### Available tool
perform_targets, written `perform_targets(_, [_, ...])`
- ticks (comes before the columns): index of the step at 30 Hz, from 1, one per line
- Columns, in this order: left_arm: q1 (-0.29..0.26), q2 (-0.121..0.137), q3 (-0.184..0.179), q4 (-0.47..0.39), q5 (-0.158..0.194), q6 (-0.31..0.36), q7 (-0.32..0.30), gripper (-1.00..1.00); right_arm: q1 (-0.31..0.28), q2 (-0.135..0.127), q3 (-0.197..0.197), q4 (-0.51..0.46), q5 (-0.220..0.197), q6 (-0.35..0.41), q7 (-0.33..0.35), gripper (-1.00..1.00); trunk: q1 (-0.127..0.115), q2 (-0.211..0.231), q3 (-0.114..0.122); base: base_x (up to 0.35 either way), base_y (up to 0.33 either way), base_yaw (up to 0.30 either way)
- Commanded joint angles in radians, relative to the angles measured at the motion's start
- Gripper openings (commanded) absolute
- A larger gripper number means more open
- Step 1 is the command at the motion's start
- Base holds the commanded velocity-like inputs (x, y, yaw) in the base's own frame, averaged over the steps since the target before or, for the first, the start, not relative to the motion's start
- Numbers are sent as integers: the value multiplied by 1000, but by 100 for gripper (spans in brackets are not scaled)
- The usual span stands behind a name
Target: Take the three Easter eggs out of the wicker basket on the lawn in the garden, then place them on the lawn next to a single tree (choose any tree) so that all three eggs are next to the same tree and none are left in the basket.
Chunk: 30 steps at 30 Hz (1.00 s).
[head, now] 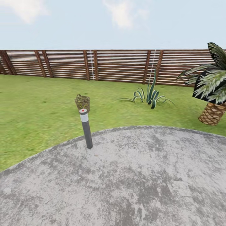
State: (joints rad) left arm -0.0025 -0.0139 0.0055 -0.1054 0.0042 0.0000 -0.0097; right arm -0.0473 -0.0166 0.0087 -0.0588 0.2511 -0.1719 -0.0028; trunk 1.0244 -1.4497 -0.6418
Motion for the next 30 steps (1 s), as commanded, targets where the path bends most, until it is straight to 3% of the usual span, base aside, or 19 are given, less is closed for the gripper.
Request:
perform_targets(1, [0, 0, 1, 0, 0, 0, -1, 100, 0, 0, 0, 0, 4, -3, 0, 100, 1, 0, -1, 339, 0, 202])
perform_targets(10, [-1, 1, 1, -1, 1, 0, -1, 100, 0, 0, 0, 0, 2, -3, 0, 100, 1, 0, -1, 296, 0, 109])
perform_targets(22, [0, 3, 4, -4, 2, 0, 0, 100, 0, 0, 0, 0, 2, -3, 0, 100, 1, 0, -1, 17, 0, 8])
perform_targets(30, [0, 3, 4, -4, 2, 0, 1, 100, 0, 0, 0, 0, 5, -3, 0, 100, 1, 0, -1, 0, 0, 251])
